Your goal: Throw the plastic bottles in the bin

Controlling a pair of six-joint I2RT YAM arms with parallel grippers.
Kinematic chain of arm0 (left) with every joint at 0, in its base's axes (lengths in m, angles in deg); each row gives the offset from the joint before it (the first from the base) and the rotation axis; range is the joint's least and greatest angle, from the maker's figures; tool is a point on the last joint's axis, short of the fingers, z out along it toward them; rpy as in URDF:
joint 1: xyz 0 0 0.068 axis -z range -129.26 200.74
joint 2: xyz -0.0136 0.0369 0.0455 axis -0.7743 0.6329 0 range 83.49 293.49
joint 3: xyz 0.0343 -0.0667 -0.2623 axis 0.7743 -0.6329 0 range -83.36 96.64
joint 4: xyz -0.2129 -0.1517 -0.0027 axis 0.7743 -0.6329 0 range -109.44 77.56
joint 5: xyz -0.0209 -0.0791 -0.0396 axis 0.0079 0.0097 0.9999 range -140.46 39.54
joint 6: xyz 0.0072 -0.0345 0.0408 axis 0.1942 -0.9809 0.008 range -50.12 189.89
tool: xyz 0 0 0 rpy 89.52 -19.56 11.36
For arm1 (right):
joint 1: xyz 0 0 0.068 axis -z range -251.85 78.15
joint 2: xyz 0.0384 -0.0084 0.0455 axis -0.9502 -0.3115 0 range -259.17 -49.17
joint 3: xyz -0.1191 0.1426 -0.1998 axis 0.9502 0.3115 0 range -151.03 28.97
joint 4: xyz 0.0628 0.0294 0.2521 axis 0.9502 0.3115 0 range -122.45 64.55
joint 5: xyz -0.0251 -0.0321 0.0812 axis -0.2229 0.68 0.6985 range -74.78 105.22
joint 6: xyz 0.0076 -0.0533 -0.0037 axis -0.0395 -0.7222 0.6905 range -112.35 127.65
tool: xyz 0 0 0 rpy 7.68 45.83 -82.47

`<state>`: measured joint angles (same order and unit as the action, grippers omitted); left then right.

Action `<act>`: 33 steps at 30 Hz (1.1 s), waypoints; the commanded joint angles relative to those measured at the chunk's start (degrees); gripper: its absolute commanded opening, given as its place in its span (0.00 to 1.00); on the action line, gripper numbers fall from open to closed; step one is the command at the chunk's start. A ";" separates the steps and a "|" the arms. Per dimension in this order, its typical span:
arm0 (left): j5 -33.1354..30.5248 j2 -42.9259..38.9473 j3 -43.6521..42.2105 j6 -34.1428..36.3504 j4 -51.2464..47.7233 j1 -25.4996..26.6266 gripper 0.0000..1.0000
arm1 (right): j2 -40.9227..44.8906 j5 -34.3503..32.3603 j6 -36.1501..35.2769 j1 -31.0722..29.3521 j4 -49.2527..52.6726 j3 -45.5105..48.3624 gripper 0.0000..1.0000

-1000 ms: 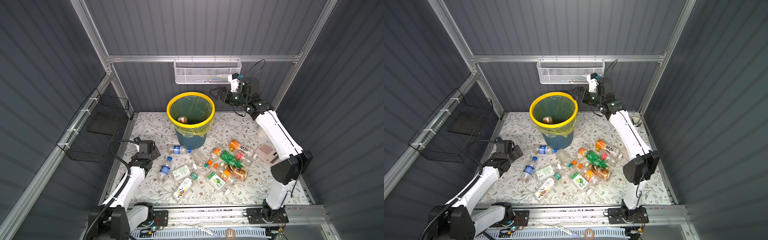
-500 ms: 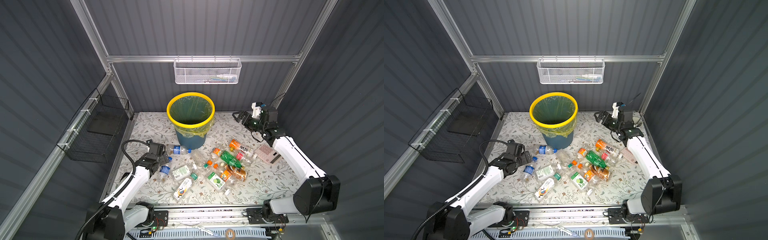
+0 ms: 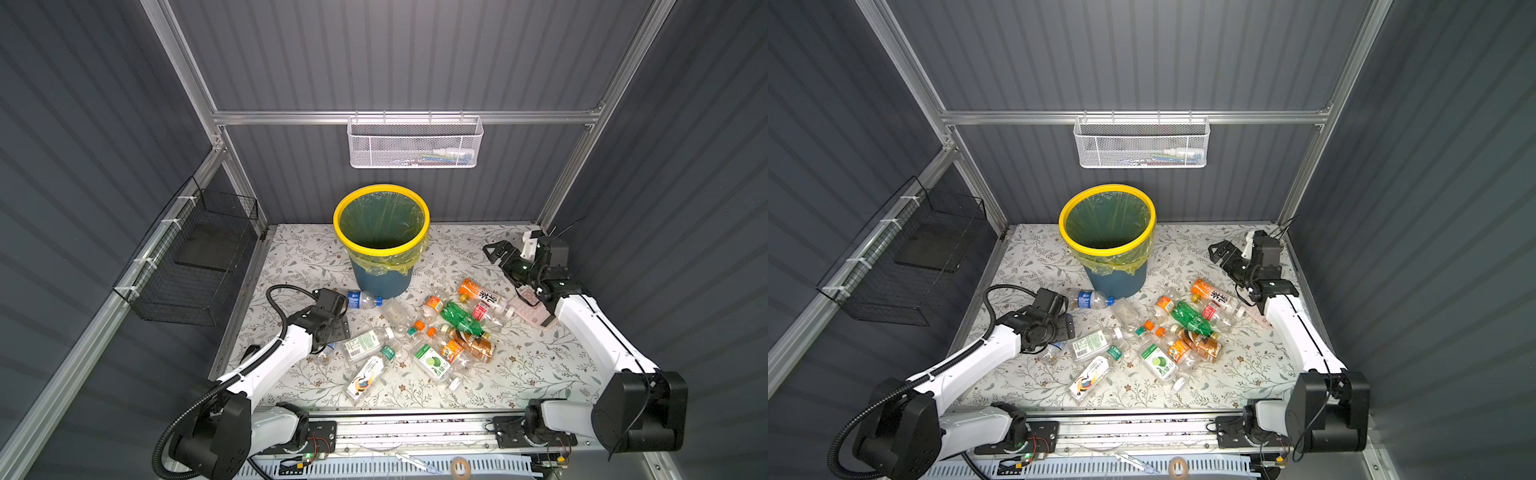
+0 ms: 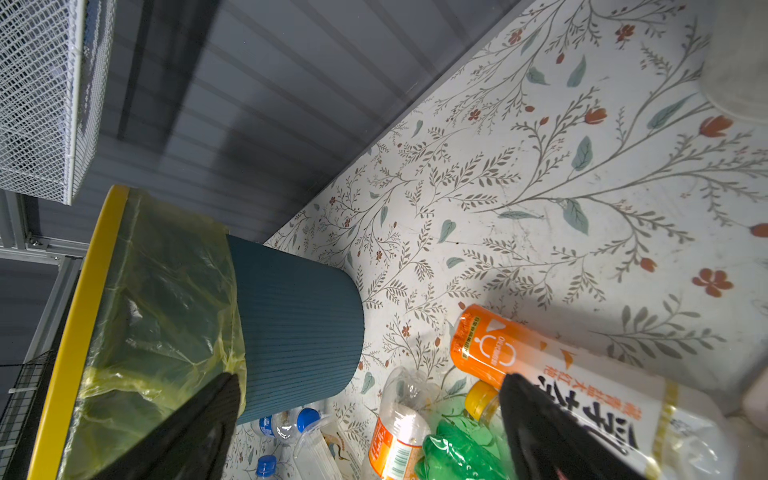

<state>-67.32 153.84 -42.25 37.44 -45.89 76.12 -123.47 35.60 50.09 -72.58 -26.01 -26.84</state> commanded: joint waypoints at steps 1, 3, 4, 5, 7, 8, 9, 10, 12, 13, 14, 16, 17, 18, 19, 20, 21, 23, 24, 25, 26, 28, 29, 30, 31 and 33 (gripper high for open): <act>0.68 2.12 1.53 -1.80 -2.41 1.04 0.87 | -0.62 0.98 0.72 0.64 -0.90 0.79 0.99; 0.66 3.79 1.63 -2.74 -2.83 1.13 0.87 | -0.76 0.88 0.89 0.82 -0.90 1.03 0.99; 0.33 4.55 1.70 -3.05 -3.12 1.15 0.86 | -0.69 0.93 0.99 0.90 -0.81 1.14 0.99; -0.10 5.03 1.79 -3.45 -3.36 1.16 0.86 | -0.57 0.97 1.00 0.99 -0.82 1.31 0.99; -1.04 5.73 1.80 -4.07 -3.59 1.09 0.86 | -0.34 0.98 0.90 1.32 -0.64 1.65 0.99; -1.28 5.84 1.79 -4.27 -3.52 1.16 0.86 | -0.26 0.98 0.81 1.51 -0.56 1.82 0.99; -1.38 6.06 1.72 -4.38 -3.34 1.16 0.86 | -0.01 0.97 0.81 1.68 -0.46 1.99 0.99; -1.50 6.31 1.70 -4.52 -3.22 1.16 0.85 | -0.05 0.98 0.81 1.82 -0.37 2.10 0.99; -1.79 7.11 1.70 -4.96 -3.20 1.16 0.84 | -0.05 1.11 0.89 2.14 -0.21 2.37 0.99; -1.91 7.47 1.69 -5.24 -3.25 1.16 0.84 | 0.07 1.15 0.89 2.20 -0.20 2.45 0.99; -1.87 7.77 1.58 -5.48 -3.17 1.16 0.83 | 0.07 1.19 0.94 2.20 -0.20 2.54 0.99; -1.29 7.98 1.22 -5.95 -2.32 1.14 0.83 | 0.11 1.16 0.99 2.31 -0.14 2.64 0.99; -0.71 7.92 0.87 -6.05 -1.50 1.16 0.82 | 0.10 1.23 0.90 2.32 -0.11 2.71 0.99; -0.22 7.83 0.44 -6.22 -0.75 1.15 0.79 | 0.04 1.17 0.82 2.33 -0.11 2.73 0.99; -0.12 7.78 0.34 -6.41 -0.54 1.16 0.77 | -0.07 1.19 0.73 2.40 -0.04 2.73 0.99; -0.26 7.81 0.25 -6.57 -0.47 1.16 0.74 | -0.09 1.20 0.51 2.40 -0.02 2.73 0.99; -0.56 7.79 0.15 -6.66 -0.54 1.15 0.72 | -0.04 1.24 0.30 2.40 0.14 2.73 0.99; -0.97 7.57 0.14 -6.67 -0.78 1.13 0.68 | -0.16 0.92 -0.69 2.44 0.52 2.73 0.99; -1.33 7.27 0.22 -6.76 -1.03 1.16 0.66 | -0.30 0.57 -1.26 2.49 1.00 2.64 0.99; -1.71 7.04 0.27 -6.92 -1.24 1.16 0.64 | -0.29 0.17 -1.89 2.57 1.54 2.55 0.99; -2.18 6.56 0.28 -7.06 -1.56 1.16 0.63 | -0.24 -0.24 -2.45 2.65 2.17 2.55 0.99; -3.42 5.35 0.39 -7.63 -2.27 1.15 0.61 | -0.14 -0.51 -3.11 3.08 2.92 2.76 0.99; -4.26 4.48 0.39 -7.77 -2.62 1.16 0.59 | 0.00 -0.52 -3.23 3.39 3.04 2.96 0.99; -4.86 3.50 0.38 -7.97 -2.88 1.16 0.57 | 0.13 -0.49 -3.16 3.74 3.06 3.27 0.99; -5.43 2.60 0.38 -8.07 -3.02 1.16 0.56 | 0.29 -0.51 -3.00 4.04 2.97 3.64 0.99; -7.16 0.33 0.43 -8.68 -3.68 1.15 0.53 | 0.87 -0.19 -2.62 4.90 2.38 4.36 0.99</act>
<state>-71.10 157.20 -41.93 30.14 -47.26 77.06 -123.69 35.93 48.47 -68.74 -24.22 -23.82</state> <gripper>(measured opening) 0.541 0.991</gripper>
